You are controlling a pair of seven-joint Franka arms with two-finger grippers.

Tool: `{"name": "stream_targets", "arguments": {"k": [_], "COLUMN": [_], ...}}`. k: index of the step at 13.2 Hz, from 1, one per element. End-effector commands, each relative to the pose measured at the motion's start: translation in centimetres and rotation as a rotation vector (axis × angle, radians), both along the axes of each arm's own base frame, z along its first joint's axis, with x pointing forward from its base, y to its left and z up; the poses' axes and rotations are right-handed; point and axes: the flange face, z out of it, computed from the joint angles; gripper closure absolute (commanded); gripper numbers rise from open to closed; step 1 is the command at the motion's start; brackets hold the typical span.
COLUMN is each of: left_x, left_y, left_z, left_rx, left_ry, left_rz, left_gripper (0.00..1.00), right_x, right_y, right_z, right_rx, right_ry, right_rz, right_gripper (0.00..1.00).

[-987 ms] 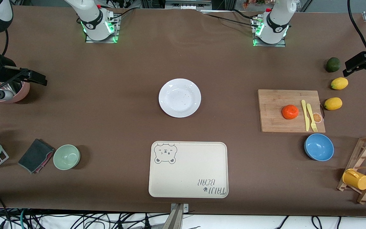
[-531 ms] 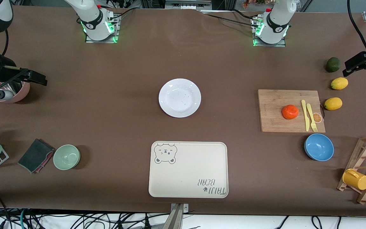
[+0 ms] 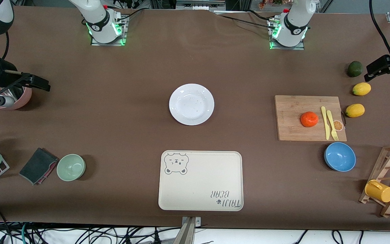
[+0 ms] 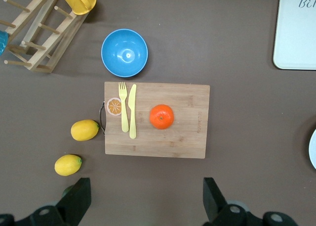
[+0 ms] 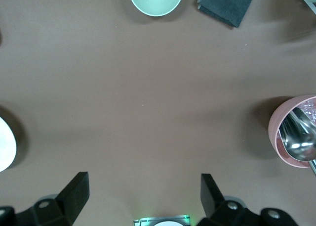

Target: Place orange and plate with both arms

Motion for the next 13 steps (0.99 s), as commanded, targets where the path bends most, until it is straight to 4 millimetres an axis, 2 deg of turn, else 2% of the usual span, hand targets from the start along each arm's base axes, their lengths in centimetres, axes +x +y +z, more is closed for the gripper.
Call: {"name": "stream_targets", "arguments": {"k": [1,5,6,9,13], "left_x": [0.1,0.6,0.8,1.3,3.3], "left_y": [0.2,0.3,0.6,-0.2,0.3], "left_z": [0.6,-0.1,-0.6,-2.1,-6.1], "left_rx": [-0.014,-0.011,-0.016,-0.016,-0.019], "left_ry": [0.004,0.013,0.011,0.022,0.023], "left_rz": [-0.005,0.003,0.002,-0.015,-0.014], "left_gripper": [0.0,0.0,0.0,0.0,0.0], "right_x": [-0.3,-0.3,-0.3,-0.3,-0.3], "right_y": [0.1,0.1,0.1,0.1,0.1], "right_z": [0.3,0.3,0.3,0.3,0.3], "right_rx": [0.004,0.004,0.004,0.004,0.004], "right_ry": [0.001,0.001,0.001,0.001,0.001], "right_rz": [0.004,0.004,0.006,0.006,0.006], "right_gripper": [0.0,0.0,0.0,0.0,0.0]}}
